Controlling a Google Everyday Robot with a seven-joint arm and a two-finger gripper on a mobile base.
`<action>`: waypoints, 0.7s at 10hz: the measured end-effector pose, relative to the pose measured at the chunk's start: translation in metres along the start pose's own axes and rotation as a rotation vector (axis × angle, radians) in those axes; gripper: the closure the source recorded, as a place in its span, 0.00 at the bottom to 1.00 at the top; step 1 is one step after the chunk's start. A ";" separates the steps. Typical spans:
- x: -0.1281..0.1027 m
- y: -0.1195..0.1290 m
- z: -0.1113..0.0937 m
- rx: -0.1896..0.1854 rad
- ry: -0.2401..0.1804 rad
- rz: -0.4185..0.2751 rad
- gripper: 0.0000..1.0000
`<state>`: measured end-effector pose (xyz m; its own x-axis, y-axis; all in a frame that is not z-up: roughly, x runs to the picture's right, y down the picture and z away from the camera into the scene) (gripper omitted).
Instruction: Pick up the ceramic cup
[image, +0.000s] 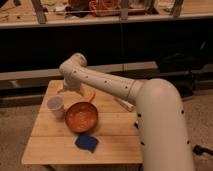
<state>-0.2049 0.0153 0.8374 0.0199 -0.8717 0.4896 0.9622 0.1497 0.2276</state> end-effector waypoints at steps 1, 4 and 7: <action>0.001 -0.002 0.005 0.002 -0.008 -0.009 0.20; -0.001 -0.005 0.021 0.004 -0.036 -0.029 0.20; -0.005 -0.009 0.042 0.005 -0.063 -0.052 0.20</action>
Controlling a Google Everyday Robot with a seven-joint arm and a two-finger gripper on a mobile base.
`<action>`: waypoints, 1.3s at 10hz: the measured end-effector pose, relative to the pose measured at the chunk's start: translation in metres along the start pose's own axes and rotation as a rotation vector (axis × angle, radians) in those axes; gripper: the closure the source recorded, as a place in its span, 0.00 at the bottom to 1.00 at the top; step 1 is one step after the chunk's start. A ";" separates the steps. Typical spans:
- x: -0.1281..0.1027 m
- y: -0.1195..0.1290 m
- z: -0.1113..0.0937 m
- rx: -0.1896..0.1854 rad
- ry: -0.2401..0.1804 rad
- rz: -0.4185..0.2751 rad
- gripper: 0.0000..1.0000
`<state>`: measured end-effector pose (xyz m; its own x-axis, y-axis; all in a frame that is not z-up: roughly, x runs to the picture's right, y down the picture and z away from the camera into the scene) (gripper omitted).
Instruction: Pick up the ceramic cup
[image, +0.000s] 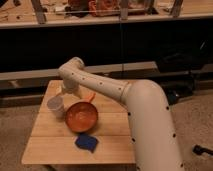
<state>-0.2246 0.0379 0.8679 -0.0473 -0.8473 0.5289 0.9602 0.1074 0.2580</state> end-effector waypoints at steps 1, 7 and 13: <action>0.001 -0.001 0.001 0.001 -0.003 -0.007 0.20; -0.004 -0.007 0.025 -0.002 -0.038 -0.042 0.20; -0.009 -0.005 0.040 0.006 -0.055 -0.055 0.20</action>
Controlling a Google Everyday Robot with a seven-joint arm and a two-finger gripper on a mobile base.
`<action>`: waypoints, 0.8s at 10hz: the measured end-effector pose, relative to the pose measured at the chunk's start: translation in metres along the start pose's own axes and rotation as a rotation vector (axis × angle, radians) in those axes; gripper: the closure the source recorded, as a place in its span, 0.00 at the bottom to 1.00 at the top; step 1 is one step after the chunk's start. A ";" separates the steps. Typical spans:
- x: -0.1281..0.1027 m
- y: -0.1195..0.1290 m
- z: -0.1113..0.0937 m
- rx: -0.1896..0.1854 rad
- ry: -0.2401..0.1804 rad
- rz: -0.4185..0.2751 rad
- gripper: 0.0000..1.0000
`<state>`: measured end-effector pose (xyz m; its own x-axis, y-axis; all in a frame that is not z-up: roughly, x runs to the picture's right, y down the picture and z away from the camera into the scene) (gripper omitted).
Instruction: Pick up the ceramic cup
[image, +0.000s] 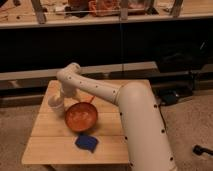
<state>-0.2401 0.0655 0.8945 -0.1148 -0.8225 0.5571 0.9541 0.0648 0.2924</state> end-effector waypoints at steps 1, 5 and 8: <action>-0.001 0.001 0.001 0.001 -0.001 -0.004 0.20; -0.002 0.002 0.005 0.009 -0.006 -0.004 0.20; -0.003 0.004 0.005 0.008 -0.009 -0.007 0.20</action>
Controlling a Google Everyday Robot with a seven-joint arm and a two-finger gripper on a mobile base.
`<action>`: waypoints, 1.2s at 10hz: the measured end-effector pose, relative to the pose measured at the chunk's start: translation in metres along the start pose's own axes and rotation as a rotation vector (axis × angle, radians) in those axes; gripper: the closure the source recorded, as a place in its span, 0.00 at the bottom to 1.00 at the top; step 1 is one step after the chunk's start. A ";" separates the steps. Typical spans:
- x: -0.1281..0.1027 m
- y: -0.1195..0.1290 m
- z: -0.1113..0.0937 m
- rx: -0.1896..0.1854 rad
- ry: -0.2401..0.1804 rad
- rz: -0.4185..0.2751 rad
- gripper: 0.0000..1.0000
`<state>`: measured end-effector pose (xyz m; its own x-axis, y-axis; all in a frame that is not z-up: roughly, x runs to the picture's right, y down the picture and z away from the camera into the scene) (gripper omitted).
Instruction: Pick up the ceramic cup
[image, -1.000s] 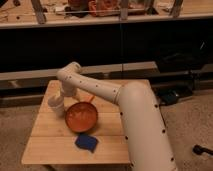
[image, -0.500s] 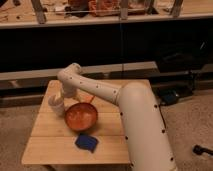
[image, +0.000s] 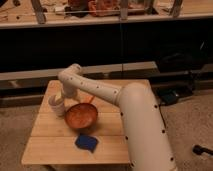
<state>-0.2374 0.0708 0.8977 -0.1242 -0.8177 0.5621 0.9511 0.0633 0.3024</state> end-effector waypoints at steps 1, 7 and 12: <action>0.000 0.000 0.000 0.000 -0.001 0.000 0.20; -0.002 0.000 0.002 0.003 -0.005 -0.005 0.20; -0.003 0.000 0.001 0.002 -0.007 -0.010 0.20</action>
<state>-0.2372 0.0742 0.8966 -0.1360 -0.8140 0.5648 0.9491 0.0563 0.3098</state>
